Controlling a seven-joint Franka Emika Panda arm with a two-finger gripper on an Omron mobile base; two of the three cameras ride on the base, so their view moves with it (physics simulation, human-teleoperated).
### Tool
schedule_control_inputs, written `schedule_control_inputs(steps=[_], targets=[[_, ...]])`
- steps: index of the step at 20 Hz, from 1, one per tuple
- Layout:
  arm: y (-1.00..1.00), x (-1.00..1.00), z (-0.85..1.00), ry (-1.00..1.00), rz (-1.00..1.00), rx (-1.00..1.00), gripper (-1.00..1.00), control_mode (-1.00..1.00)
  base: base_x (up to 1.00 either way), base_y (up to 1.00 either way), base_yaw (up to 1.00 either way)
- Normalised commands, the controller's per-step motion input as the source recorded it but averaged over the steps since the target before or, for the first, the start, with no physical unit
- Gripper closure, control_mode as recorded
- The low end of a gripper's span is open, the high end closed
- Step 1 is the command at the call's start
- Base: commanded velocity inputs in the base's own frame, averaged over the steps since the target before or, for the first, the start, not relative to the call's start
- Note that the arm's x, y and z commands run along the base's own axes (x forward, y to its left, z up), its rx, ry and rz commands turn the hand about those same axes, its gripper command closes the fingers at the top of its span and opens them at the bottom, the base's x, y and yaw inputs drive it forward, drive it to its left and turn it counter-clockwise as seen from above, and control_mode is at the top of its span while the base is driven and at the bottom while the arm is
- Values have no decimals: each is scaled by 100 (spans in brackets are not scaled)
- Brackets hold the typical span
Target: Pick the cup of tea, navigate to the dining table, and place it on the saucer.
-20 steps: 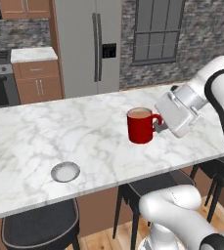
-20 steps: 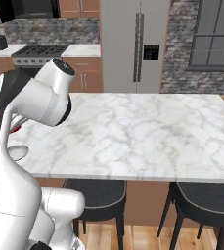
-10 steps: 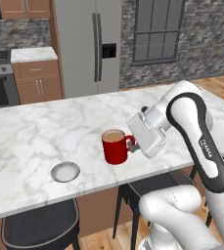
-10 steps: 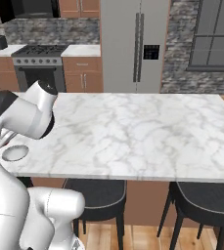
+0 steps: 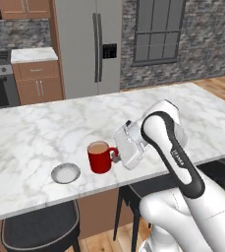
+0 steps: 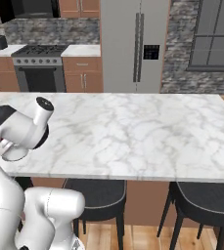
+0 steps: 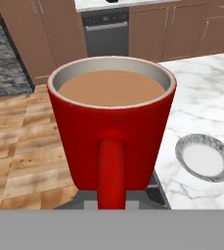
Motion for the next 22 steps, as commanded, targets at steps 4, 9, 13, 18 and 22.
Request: schedule_control_inputs(steps=[4,9,13,18,22], targets=[[1,62,-17,1,8,0,100,-100,0,0,0],[5,76,-21,2,10,0,100,-100,0,0,0],[53,61,-28,0,9,-4,100,-100,0,0,0],[67,43,-30,0,4,-4,100,-100,0,0,0],[66,21,-47,0,1,-6,100,-100,0,0,0]])
